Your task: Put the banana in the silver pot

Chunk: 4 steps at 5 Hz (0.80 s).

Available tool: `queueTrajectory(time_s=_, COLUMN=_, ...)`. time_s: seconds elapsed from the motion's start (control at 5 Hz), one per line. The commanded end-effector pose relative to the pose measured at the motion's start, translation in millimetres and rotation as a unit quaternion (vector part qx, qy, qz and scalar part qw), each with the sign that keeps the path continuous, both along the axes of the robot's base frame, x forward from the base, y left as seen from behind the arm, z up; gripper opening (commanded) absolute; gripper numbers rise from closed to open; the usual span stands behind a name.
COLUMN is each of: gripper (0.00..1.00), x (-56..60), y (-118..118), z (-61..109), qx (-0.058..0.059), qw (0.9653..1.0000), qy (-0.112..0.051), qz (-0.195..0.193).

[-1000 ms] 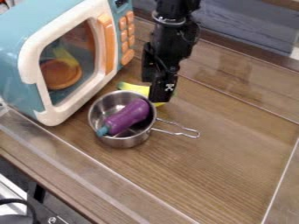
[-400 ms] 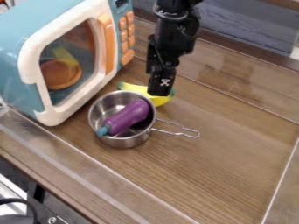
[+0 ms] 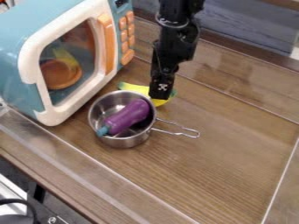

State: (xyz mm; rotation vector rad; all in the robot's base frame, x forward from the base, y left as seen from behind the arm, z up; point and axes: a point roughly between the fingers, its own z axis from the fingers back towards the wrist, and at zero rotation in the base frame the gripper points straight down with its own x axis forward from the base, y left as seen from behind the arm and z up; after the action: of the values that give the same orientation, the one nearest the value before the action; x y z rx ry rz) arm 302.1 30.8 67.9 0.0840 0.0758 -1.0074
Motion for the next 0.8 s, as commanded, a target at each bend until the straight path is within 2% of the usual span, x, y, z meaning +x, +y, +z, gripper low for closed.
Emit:
queueTrajectory(time_s=0.0, gripper=1.0, x=5.0, y=3.8, z=11.2, qx=0.007, qw=0.9997, qy=-0.023, qz=-0.007)
queueTrajectory(time_s=0.2, gripper=1.0, x=4.6, y=3.5, z=12.4, qx=0.011, qw=0.9994, qy=-0.026, qz=-0.018)
queueTrajectory(time_s=0.6, gripper=1.0, x=0.2, y=-14.2, z=12.9, qx=0.016, qw=0.9986, qy=-0.036, qz=-0.036)
